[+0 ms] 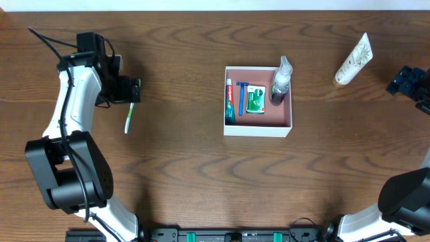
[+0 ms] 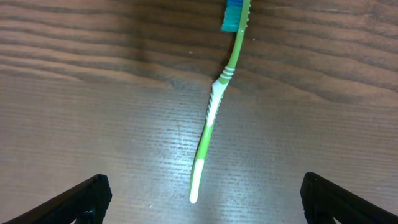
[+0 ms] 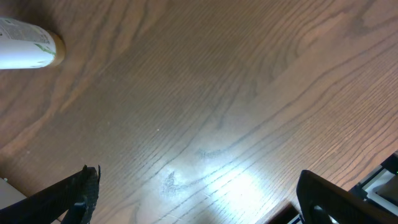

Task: Pack container
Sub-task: 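Release the razor and move the left gripper over the green toothbrush, then lower the left gripper onto the green toothbrush handle and grasp it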

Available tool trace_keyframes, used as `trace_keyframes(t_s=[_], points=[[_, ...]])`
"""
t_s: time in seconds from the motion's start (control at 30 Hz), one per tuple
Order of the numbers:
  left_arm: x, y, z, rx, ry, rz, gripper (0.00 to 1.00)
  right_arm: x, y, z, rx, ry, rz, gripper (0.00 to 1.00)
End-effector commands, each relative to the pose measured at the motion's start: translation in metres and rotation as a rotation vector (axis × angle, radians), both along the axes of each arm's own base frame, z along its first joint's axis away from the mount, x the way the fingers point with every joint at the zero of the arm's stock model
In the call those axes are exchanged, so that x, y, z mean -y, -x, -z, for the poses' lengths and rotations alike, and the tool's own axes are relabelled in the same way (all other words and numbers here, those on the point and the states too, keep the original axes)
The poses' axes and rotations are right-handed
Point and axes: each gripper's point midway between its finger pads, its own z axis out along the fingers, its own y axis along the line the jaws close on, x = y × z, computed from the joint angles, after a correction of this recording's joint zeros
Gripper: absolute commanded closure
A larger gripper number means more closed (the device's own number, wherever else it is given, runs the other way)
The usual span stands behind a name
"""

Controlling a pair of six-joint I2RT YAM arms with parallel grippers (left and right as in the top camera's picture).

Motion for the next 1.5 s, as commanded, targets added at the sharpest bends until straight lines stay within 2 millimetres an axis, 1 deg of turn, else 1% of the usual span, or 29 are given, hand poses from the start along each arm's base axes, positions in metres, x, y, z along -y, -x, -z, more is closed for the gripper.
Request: trace_keyframes(t_s=[0.0, 0.13, 0.27, 0.47, 0.67, 0.8, 1.33, 1.47], points=[[0.004, 0.003, 0.01, -0.01, 0.016, 0.026, 0.02, 0.002, 0.001, 0.0, 0.003, 0.002, 0.019, 0.01], [0.005, 0.012, 0.028, -0.032, 0.02, 0.026, 0.02, 0.002, 0.001, 0.0, 0.003, 0.002, 0.019, 0.01], [0.007, 0.021, 0.04, -0.056, 0.024, 0.026, 0.02, 0.002, 0.001, 0.0, 0.003, 0.002, 0.019, 0.01], [0.007, 0.024, 0.049, -0.082, 0.029, 0.021, 0.02, 0.002, 0.001, 0.0, 0.003, 0.002, 0.019, 0.01], [0.008, 0.029, 0.068, -0.137, 0.043, -0.002, 0.02, 0.002, 0.001, 0.0, 0.003, 0.002, 0.019, 0.01], [0.011, 0.028, 0.07, -0.133, 0.058, -0.009, 0.02, 0.002, 0.001, 0.0, 0.003, 0.002, 0.019, 0.01], [0.008, 0.015, 0.07, -0.083, 0.049, -0.008, 0.02, 0.002, 0.001, 0.0, 0.003, 0.002, 0.019, 0.01], [0.007, 0.01, 0.074, -0.072, 0.047, -0.007, 0.02, 0.002, 0.001, 0.0, 0.003, 0.002, 0.019, 0.01]])
